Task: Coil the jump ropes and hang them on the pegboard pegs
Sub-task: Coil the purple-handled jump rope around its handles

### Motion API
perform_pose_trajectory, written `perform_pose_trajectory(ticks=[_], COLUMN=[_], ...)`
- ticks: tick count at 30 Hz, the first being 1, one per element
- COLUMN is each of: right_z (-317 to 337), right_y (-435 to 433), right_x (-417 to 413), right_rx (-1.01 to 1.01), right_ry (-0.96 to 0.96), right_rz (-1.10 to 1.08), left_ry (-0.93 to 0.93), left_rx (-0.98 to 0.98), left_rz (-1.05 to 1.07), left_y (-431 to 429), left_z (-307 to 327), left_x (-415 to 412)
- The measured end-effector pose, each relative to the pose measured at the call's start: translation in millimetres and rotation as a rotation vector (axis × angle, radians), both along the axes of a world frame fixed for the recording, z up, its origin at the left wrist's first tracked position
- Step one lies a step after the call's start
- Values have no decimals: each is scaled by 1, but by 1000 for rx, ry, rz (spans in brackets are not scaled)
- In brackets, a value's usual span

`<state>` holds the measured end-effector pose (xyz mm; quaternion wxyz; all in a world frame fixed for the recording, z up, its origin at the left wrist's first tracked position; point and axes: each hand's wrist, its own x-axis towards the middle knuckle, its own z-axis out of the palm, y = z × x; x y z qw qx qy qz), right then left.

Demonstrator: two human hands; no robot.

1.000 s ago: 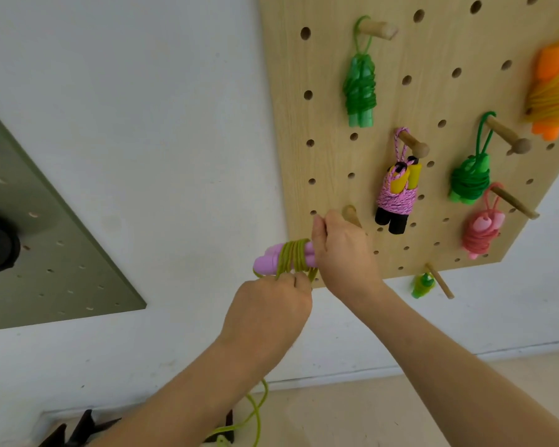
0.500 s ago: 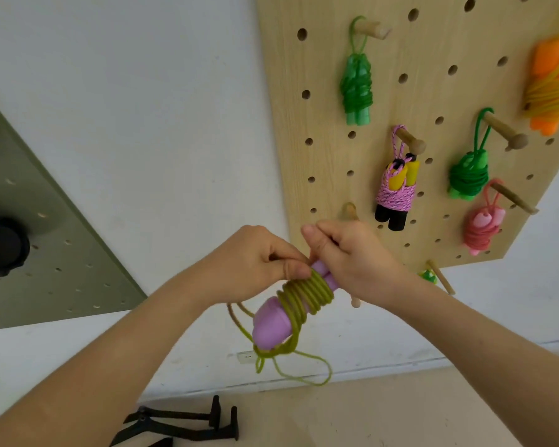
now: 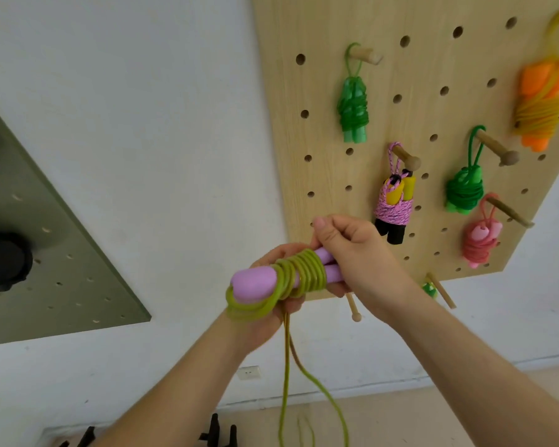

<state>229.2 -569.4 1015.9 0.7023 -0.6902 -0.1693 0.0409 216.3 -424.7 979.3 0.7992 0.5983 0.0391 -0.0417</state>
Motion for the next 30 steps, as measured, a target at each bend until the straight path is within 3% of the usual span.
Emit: perform_pose_trajectory(ticks=[3, 5, 7, 11, 14, 16, 18, 20, 25, 28, 30], right_z=[-3, -3, -6, -19, -32, -40, -47, -52, -54, -50, -45], right_y=[-2, 0, 2, 6, 13, 17, 20, 19, 13, 9, 4], right_x=[-1, -1, 0, 2, 4, 8, 10, 10, 10, 7, 3], right_rx=[-38, -20, -12, -68, -84, -135, -271, -410, -525, -580, -600], right_ry=[101, 122, 99, 26, -33, -103, -195, -262, -313, -382, -403], right_rz=[119, 146, 102, -38, -160, -247, -285, -270, -173, -123, -57], left_ry=[-158, -185, -183, -177, -234, -313, -442, -612, -796, -749, -595], left_rx=[141, 136, 205, 544, 922, 1317, 1651, 1815, 1872, 1856, 1725], left_rz=[249, 347, 323, 196, 137, 149, 190, 198, 109, 35, -63], left_y=[-9, -19, -27, -22, -19, -18, -15, -9, 8, 9, 14], left_z=[-13, -15, -21, -30, -28, -29, -28, -26, -12, 9, 29], left_x=[-12, -22, -30, -37, -40, -41, -43, -43, -34, -35, -33])
